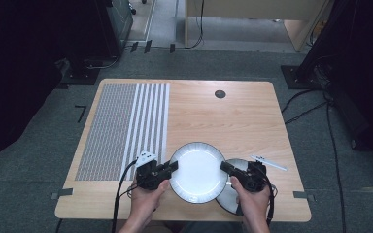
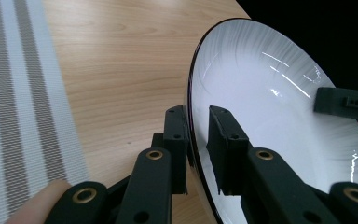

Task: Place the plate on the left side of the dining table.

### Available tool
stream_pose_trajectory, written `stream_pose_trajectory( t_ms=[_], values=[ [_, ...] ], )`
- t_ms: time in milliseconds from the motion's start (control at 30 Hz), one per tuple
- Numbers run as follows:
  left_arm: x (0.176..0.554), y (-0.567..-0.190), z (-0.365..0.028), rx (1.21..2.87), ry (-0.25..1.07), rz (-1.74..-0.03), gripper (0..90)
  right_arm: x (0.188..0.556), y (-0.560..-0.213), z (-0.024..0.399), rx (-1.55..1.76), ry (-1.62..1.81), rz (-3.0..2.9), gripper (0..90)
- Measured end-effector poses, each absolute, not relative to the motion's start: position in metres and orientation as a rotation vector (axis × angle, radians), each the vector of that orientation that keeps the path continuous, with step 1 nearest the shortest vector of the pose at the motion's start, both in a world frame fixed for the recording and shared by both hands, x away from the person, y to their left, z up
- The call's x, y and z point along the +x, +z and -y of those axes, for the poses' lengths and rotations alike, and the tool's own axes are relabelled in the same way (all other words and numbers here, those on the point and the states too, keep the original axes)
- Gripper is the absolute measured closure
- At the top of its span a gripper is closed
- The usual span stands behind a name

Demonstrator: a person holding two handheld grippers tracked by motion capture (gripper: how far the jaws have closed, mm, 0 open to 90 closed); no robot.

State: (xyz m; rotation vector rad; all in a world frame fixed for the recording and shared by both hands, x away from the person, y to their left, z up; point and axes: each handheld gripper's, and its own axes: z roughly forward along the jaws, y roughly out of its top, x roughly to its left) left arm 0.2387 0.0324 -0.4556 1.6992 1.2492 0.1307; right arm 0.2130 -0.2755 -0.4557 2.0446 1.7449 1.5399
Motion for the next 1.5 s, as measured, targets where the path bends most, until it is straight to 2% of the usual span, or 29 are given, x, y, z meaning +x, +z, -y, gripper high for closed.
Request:
stream_pose_trajectory(
  t_ms=[667,1500],
  values=[
    [0.257,-0.448,-0.1,1.607,0.206,-1.351,78.5,0.254,-0.448,0.204,2.002,1.551,-1.849,85.8],
    [0.311,-0.458,-0.168,1.536,0.253,-1.475,77.7,0.323,-0.455,0.126,1.985,1.522,-1.912,85.9]
  ],
)
